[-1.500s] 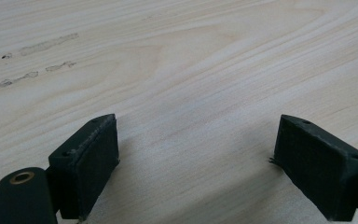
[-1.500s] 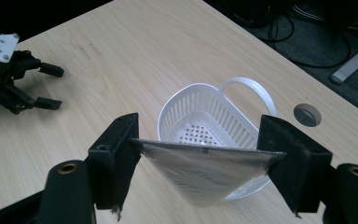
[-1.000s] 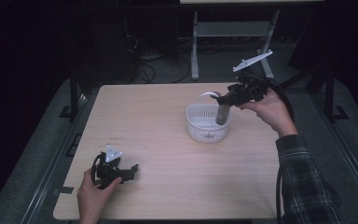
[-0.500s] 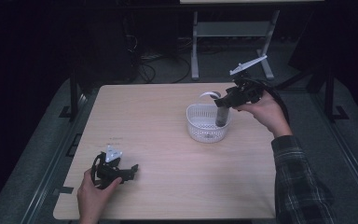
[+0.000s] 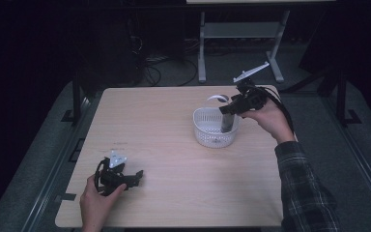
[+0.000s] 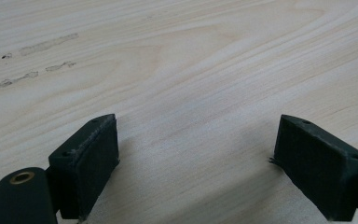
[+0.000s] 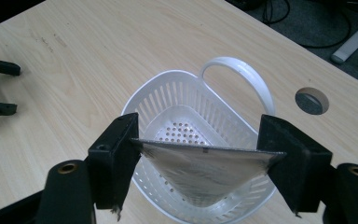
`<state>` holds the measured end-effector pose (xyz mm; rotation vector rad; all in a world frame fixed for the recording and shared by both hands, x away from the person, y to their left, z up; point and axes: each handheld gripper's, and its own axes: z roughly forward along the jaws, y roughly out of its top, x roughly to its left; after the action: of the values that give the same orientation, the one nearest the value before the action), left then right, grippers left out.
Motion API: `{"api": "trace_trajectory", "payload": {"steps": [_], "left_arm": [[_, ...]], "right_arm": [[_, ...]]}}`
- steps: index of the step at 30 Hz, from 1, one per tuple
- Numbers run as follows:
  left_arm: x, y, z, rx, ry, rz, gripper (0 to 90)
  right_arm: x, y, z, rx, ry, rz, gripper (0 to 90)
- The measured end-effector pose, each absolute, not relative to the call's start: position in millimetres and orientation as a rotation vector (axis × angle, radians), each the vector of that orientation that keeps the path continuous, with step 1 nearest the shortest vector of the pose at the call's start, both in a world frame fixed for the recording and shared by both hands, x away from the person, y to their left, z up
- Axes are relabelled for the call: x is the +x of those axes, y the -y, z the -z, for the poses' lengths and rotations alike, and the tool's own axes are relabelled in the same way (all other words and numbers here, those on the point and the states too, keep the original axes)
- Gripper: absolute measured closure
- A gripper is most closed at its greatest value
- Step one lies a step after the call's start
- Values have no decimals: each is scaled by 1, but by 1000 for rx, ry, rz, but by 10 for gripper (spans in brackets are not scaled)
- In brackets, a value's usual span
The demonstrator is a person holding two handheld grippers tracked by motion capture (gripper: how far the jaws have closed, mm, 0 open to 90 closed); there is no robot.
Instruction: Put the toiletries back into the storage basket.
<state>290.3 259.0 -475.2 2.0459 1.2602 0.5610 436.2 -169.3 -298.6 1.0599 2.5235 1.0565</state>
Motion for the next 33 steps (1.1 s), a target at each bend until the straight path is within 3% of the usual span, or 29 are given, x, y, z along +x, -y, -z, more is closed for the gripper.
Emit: {"api": "trace_trajectory", "payload": {"steps": [33], "left_arm": [[290,-259,475,2045,-1261,-558,127]], "right_arm": [[446,161,348,1114,-2584,-951,301]]}}
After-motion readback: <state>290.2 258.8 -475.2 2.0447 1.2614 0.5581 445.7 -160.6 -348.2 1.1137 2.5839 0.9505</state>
